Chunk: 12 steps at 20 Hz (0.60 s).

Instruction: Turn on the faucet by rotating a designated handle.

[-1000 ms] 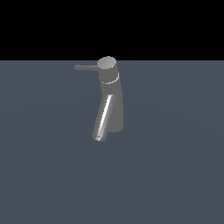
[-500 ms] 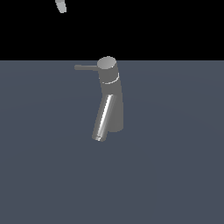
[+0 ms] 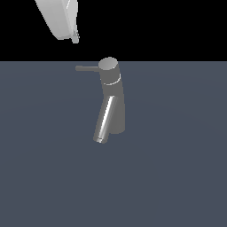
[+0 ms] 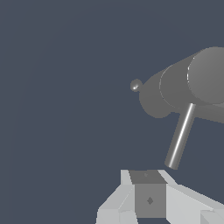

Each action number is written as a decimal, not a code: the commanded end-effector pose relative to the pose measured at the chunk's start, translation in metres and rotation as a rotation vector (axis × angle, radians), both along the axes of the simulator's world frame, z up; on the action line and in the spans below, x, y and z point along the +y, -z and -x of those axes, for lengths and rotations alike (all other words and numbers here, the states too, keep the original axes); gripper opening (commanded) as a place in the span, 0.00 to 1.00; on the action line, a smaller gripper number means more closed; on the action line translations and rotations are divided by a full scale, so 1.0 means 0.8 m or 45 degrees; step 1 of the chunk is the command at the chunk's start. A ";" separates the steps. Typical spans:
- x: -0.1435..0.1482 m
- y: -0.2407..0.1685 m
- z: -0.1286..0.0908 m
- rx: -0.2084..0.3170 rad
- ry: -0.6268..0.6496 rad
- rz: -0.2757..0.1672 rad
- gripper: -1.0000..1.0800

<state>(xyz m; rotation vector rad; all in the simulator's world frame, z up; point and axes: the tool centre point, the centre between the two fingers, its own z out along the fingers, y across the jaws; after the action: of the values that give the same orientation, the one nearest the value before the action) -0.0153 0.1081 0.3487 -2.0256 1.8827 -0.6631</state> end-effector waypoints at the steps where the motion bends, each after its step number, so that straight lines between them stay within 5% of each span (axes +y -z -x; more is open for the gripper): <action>1: -0.005 0.017 -0.009 -0.023 0.087 -0.044 0.00; 12: -0.026 0.064 -0.026 -0.078 0.323 -0.152 0.00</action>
<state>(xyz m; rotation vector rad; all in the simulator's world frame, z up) 0.0042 0.0887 0.3004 -1.8711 1.9920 -0.6890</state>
